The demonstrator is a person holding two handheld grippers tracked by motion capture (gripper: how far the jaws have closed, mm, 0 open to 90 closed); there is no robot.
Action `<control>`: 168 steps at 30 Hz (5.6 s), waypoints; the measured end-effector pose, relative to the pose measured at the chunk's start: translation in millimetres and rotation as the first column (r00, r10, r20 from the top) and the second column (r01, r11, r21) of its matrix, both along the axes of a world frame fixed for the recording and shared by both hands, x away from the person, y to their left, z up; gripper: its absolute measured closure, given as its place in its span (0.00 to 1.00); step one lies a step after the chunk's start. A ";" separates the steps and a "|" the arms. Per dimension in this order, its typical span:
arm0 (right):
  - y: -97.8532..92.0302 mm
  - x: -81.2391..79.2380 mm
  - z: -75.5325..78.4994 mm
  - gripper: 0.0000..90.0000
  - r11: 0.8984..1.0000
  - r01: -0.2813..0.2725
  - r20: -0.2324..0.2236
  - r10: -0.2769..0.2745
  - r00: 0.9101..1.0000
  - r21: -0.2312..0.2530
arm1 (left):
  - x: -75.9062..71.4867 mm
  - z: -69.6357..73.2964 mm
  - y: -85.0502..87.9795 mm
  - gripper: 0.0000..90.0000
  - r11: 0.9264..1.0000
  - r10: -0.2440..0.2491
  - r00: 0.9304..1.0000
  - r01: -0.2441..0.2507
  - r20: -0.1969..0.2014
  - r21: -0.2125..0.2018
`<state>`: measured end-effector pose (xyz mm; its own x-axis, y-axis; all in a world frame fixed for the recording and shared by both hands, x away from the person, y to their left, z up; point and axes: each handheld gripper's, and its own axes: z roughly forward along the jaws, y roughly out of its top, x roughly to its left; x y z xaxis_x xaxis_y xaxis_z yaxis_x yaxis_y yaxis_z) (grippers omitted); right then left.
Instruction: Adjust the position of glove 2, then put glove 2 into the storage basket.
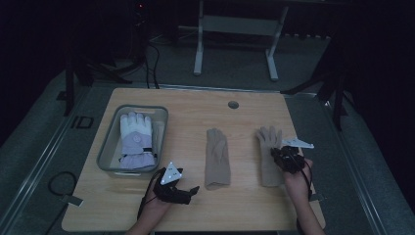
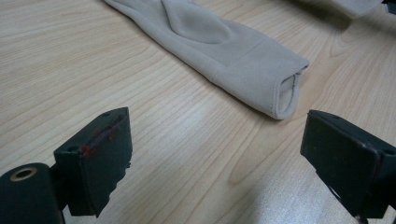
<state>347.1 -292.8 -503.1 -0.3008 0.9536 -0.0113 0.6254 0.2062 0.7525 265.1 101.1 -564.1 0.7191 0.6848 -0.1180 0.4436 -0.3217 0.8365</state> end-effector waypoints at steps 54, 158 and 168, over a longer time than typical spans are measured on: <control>173.4 6.2 -34.9 0.83 0.996 -0.032 -0.062 0.037 0.997 0.080 | -2.7 0.0 -1.5 0.10 1.000 -0.025 1.000 0.025 0.008 0.006; 138.6 65.5 -39.9 0.82 0.881 -0.469 -0.037 0.468 0.883 -0.059 | 40.0 10.8 -83.3 0.44 0.884 -0.334 0.942 0.325 -0.030 0.335; 138.5 68.4 -36.7 0.84 0.890 -0.456 -0.048 0.455 0.889 -0.022 | 42.4 14.7 -83.8 0.87 0.896 -0.268 0.963 0.248 0.004 0.367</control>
<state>415.5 -154.2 -539.8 -0.7028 0.7112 -0.0178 0.4866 0.4987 0.7173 307.6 17.3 -549.4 0.8747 0.4624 0.1451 0.2616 -0.7026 0.6617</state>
